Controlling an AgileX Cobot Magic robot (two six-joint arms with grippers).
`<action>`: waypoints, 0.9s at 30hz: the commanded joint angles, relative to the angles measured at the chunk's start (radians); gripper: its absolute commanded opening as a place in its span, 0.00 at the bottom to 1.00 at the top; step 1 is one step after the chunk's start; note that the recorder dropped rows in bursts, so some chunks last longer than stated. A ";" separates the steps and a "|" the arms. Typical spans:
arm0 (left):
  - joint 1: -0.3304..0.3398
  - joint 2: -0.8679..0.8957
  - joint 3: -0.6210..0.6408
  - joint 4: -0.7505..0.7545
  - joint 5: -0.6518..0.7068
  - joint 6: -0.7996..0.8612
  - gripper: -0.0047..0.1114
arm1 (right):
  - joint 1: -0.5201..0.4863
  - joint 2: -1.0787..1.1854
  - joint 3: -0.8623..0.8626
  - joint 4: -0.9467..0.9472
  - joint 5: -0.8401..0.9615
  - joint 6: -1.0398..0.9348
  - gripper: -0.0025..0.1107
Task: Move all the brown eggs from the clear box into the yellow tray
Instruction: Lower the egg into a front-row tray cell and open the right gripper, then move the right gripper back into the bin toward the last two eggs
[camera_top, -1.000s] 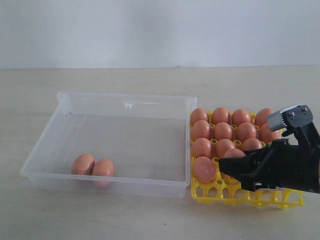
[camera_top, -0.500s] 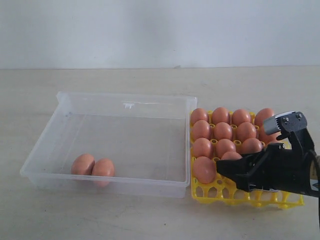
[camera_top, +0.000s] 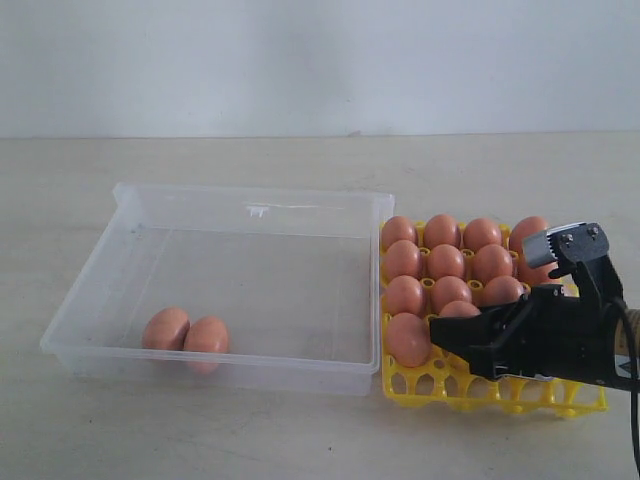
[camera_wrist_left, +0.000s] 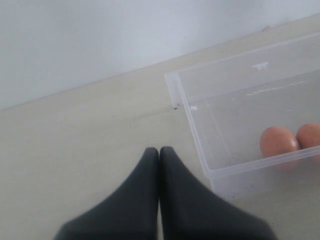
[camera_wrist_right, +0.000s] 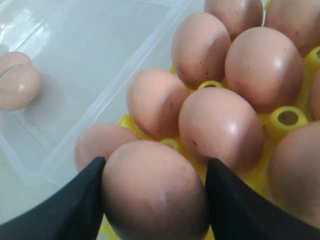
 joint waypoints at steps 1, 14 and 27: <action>0.001 -0.002 -0.001 -0.008 -0.008 0.000 0.00 | 0.002 0.001 -0.008 0.002 -0.021 -0.009 0.57; 0.001 -0.002 -0.001 -0.008 -0.008 0.000 0.00 | 0.000 -0.024 -0.008 -0.011 -0.032 0.056 0.58; 0.001 -0.002 -0.001 -0.008 -0.008 0.000 0.00 | 0.004 -0.321 -0.135 0.040 -0.159 0.171 0.52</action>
